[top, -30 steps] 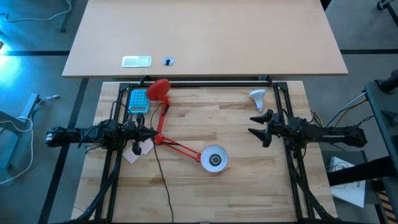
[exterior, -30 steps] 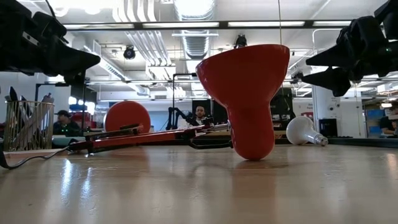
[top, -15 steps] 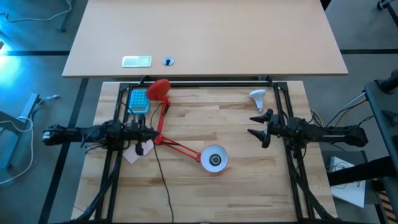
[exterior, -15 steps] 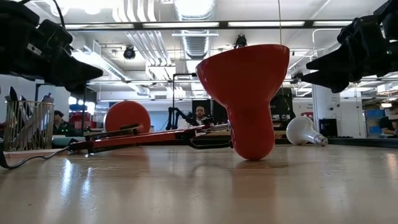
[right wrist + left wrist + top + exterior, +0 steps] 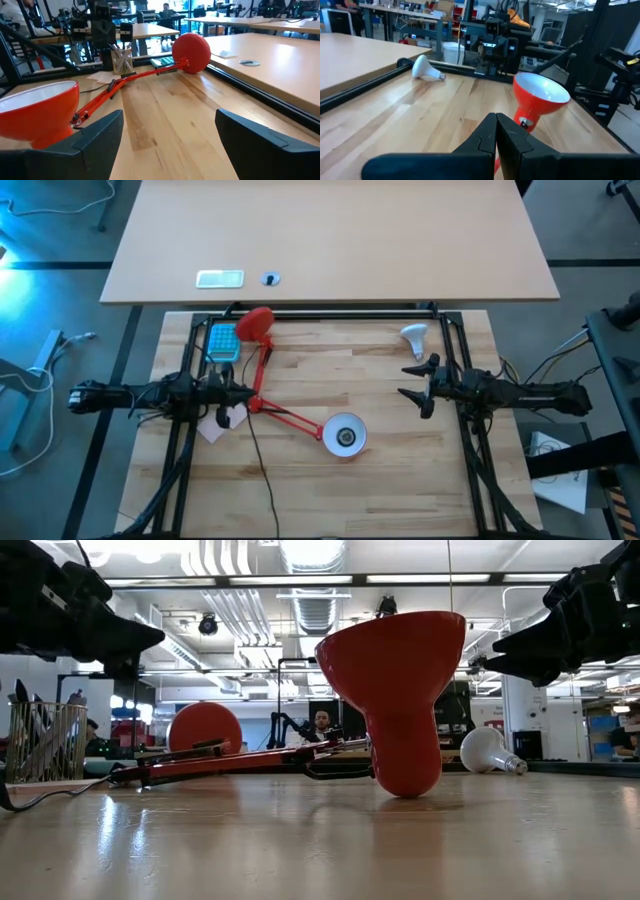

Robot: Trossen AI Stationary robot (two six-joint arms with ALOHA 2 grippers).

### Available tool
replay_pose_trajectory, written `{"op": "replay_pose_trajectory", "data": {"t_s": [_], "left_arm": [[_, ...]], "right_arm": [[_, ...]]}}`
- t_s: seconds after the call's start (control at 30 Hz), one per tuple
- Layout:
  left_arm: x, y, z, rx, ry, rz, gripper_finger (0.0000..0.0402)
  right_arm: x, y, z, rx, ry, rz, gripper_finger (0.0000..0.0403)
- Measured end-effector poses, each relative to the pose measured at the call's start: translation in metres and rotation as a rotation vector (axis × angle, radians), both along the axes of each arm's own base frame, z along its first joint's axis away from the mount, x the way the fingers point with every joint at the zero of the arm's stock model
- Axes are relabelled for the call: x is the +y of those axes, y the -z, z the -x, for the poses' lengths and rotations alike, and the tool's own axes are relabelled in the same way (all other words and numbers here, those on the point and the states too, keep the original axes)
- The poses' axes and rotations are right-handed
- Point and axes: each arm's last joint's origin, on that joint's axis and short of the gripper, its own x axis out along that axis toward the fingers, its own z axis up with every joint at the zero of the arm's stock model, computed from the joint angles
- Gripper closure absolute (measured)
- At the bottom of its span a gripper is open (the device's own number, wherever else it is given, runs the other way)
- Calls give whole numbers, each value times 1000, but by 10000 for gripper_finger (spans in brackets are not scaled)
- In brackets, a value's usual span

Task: Screw lightbulb
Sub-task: Return to Home Position

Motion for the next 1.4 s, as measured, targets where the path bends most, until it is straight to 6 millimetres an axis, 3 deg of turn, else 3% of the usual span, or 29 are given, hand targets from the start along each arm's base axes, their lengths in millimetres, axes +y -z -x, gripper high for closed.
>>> {"op": "replay_pose_trajectory", "data": {"t_s": [0.33,0.53,0.77,1.23,1.4], "left_arm": [[-7,-7,5,-81,70,-16,401],[-9,-9,8,-104,82,-161,401],[-10,-12,9,-149,115,-91,401],[-11,-18,10,-210,125,-120,401],[-11,-11,9,-124,149,27,401]], "right_arm": [[0,0,0,0,0,-2,91],[0,0,0,0,0,-2,91],[0,0,0,0,1,-2,91],[0,0,0,0,0,-2,91],[0,0,0,-1,1,-2,91]]}}
